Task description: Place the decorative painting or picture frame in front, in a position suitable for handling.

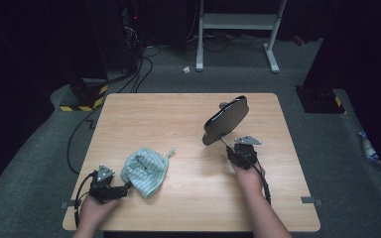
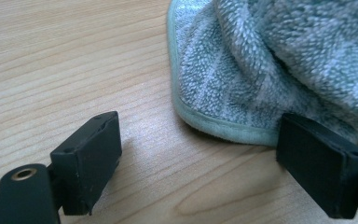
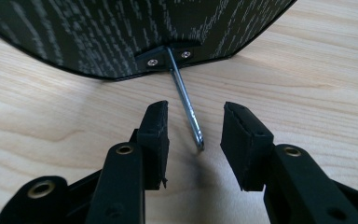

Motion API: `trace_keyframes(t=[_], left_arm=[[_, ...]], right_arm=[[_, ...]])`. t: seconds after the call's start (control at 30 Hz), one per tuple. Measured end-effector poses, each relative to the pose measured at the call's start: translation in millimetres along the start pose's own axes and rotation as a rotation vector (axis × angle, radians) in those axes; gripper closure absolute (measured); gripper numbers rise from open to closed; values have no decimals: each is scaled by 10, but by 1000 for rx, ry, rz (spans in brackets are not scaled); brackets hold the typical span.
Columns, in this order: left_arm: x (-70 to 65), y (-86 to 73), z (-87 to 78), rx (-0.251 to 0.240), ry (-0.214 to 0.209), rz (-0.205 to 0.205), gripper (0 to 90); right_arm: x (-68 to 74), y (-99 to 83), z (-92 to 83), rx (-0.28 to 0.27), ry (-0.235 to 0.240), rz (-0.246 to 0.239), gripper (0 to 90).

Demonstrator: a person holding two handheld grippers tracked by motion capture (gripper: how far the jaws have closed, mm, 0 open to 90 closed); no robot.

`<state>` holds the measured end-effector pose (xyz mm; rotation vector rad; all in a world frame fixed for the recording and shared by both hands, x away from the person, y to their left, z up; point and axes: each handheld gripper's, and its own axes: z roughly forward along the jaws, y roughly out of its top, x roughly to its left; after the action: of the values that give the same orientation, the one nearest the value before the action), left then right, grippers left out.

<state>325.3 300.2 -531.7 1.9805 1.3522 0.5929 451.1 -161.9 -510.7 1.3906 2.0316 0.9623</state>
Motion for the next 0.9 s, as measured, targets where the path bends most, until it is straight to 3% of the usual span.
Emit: trace_keyframes(t=[0.3, 0.5, 0.83, 0.9], left_arm=[[-3, -1, 0, -2, -2, -2, 148], [-3, -1, 0, -2, -2, -2, 149], [-5, -2, -3, 0, -2, -3, 151], [-5, -2, -3, -1, -1, -3, 151]], right_arm=[[-61, 47, 170, 68, -11, 23, 700], [-48, 25, 201, 76, -16, 6, 761], [-70, 28, 200, 79, -21, 5, 765], [-108, 28, 202, 76, -28, 23, 743]])
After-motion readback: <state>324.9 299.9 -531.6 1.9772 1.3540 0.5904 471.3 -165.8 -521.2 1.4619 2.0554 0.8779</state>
